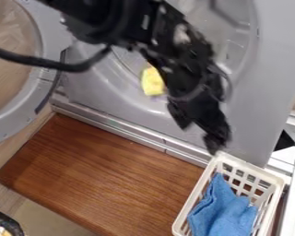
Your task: Take yellow cloth from washing machine
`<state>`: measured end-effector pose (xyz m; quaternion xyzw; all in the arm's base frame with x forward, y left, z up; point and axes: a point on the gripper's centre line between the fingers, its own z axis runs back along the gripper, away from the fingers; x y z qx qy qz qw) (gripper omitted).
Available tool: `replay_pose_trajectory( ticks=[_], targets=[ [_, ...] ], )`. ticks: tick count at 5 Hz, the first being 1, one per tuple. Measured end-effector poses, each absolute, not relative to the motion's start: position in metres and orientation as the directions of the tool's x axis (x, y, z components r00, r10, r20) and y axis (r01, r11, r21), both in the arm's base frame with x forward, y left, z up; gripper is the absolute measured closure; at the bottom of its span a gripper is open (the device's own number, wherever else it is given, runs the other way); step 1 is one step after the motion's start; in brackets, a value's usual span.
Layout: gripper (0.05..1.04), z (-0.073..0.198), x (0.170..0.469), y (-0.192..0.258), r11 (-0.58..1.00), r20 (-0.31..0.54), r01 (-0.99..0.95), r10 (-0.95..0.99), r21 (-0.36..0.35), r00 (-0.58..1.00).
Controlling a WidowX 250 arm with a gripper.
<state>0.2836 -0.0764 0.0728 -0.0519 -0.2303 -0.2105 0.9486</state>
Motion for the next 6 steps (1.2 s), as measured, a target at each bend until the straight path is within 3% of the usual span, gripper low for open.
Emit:
replay_pose_trajectory(
  ticks=[3, 5, 6],
  targets=[
    [0.084, 0.082, 0.337, -0.016, 0.940, 0.542, 0.342, -0.286, -0.003, 0.791],
    [0.084, 0.074, 0.377, 0.004, 0.932, 0.528, 0.364, -0.313, 0.009, 0.789],
    [0.136, 0.067, 0.391, 0.007, 0.927, 0.521, 0.376, -0.324, 0.007, 0.790]
  ],
)
